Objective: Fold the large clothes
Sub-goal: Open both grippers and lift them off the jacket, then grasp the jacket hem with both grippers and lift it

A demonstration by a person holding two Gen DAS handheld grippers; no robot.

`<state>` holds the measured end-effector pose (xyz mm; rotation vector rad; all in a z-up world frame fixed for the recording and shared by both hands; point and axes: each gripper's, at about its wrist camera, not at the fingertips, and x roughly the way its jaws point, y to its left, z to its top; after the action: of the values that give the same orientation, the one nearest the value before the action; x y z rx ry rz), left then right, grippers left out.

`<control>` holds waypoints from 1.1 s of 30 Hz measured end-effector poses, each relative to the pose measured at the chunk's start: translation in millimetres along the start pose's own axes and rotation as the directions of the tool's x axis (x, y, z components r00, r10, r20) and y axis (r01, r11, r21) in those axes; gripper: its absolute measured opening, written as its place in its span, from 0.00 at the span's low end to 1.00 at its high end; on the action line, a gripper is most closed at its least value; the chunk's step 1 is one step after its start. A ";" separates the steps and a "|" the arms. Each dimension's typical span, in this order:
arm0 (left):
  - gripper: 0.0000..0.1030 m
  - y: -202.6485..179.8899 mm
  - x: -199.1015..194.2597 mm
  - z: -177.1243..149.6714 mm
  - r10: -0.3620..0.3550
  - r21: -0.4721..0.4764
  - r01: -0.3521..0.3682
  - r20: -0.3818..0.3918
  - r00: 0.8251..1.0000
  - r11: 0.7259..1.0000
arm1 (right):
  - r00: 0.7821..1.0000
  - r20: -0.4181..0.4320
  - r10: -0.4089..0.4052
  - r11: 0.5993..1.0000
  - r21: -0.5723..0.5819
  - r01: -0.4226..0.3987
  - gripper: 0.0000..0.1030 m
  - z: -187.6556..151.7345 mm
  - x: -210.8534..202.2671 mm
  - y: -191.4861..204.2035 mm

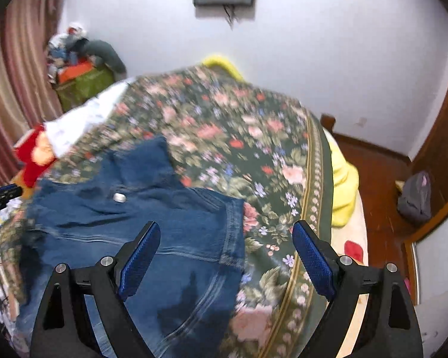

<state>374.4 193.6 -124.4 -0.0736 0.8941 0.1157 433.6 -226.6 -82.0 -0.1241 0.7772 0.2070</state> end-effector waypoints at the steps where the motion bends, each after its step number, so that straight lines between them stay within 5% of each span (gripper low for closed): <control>1: 0.37 -0.9 -12.8 -1.1 -0.009 0.002 0.009 0.019 1.000 1.000 | 1.000 0.022 0.012 1.000 -0.010 -0.011 0.87 -1.1 -17.7 4.9; 9: 0.59 -2.8 -103.2 -27.8 -0.068 -0.002 0.069 0.144 0.987 0.998 | 0.990 0.071 0.120 0.993 0.006 -0.120 0.87 -22.9 -95.7 24.5; 14: 0.71 5.2 -123.0 -58.9 -0.062 -0.013 0.064 0.133 0.989 0.998 | 0.987 0.051 0.151 0.988 0.025 -0.153 0.88 -49.7 -119.1 29.9; 23: 0.75 31.1 -89.5 -137.1 -0.091 -0.133 0.082 -0.063 0.994 0.988 | 0.977 -0.099 0.187 0.977 0.126 -0.174 0.88 -121.7 -105.7 24.0; 33: 0.75 30.9 -34.4 -226.1 -0.195 -0.276 0.115 -0.283 0.939 0.954 | 0.924 -0.273 0.267 0.939 0.289 -0.186 0.88 -196.7 -72.5 12.3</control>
<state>174.2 196.5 -239.2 -0.4134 1.1787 0.0710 246.3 -261.5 -170.3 0.1888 1.1264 0.3105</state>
